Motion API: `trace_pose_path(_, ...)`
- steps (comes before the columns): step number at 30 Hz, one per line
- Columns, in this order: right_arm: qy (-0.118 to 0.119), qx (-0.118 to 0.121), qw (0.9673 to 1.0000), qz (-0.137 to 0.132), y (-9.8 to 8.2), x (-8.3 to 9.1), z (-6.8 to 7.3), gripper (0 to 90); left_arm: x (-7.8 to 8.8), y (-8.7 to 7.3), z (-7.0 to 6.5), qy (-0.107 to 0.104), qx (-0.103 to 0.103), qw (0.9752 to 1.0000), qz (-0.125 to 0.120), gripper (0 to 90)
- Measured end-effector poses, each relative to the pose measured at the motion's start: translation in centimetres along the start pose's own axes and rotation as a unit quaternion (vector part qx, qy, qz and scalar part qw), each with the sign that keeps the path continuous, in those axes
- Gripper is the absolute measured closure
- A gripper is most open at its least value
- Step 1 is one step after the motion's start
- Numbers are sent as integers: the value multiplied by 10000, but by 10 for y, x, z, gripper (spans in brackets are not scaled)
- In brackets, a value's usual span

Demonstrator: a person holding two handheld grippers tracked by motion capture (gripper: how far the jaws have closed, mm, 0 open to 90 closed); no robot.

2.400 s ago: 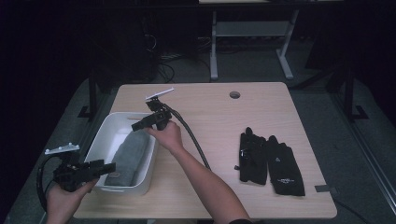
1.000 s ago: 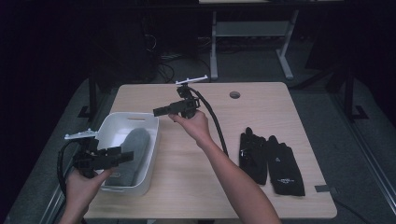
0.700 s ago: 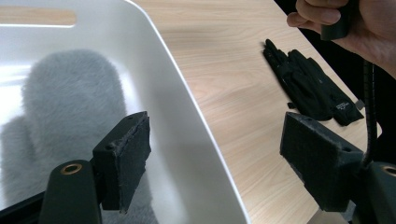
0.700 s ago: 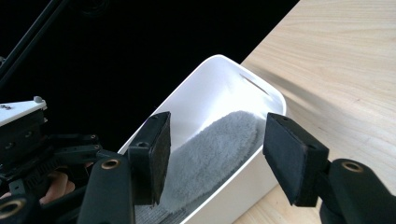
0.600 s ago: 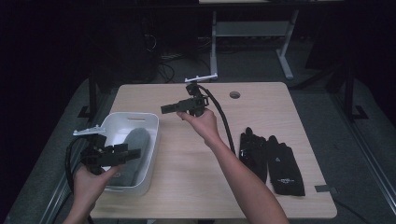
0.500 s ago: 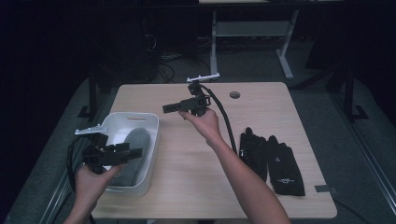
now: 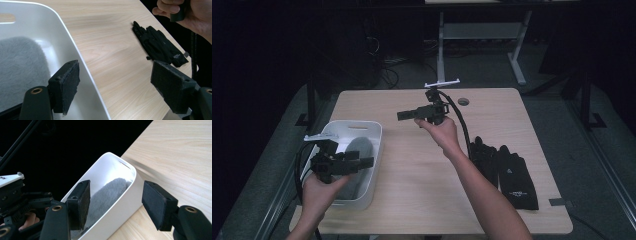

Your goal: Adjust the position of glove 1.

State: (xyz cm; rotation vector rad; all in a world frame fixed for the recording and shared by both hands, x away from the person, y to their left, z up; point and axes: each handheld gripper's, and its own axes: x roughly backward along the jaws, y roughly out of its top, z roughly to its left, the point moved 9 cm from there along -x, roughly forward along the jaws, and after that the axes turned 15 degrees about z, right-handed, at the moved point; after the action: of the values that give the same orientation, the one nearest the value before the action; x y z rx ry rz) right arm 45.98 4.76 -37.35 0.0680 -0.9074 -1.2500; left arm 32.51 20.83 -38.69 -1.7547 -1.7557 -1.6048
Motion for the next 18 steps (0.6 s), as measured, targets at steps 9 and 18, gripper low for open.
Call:
trace_pose_path(9,-35,-56,10000,-65,-6,14,-5,387,-7,4,-6,-46,-78,10000,32,228)
trace_pose_path(18,-103,-109,9998,-129,-15,27,-14,383,-14,7,-13,-91,-120,9999,55,227)
